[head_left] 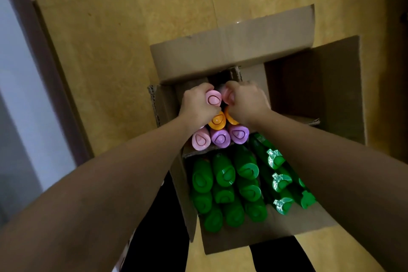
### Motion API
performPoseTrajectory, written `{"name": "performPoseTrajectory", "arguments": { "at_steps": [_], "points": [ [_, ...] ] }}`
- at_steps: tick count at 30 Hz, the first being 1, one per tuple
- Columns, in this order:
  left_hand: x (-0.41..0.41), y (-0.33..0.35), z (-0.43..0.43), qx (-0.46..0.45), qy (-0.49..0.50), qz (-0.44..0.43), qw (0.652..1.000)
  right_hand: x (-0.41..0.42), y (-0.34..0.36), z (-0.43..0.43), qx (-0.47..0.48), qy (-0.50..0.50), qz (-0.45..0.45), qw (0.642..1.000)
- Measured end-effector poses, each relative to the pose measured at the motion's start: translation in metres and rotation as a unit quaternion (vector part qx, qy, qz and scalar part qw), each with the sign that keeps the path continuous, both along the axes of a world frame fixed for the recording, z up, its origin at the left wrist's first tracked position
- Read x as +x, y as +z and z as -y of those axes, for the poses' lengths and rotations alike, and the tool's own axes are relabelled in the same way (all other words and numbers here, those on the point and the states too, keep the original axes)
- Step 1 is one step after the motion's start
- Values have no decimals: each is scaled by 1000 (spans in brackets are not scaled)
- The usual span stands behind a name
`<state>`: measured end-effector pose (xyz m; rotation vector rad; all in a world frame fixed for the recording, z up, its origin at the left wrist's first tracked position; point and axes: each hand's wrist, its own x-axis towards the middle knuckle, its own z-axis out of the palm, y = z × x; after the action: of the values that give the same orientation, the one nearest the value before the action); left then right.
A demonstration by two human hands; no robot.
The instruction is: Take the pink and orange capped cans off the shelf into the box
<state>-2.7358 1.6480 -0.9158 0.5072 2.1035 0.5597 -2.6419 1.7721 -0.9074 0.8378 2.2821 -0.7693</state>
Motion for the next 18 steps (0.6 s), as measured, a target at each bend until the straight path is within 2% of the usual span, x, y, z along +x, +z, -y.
{"name": "performPoseTrajectory", "arguments": {
  "at_steps": [11,15,18],
  "points": [
    [-14,20,4,-45,-63,45,996,9,23,5,-17,-45,-20,999],
    [-32,52,4,-42,-83,4,996,3,54,-2,8,-40,-9,999],
    [-46,102,0,-33,-100,-29,994,-12,97,-7,27,-11,-21,999]
  ]
}}
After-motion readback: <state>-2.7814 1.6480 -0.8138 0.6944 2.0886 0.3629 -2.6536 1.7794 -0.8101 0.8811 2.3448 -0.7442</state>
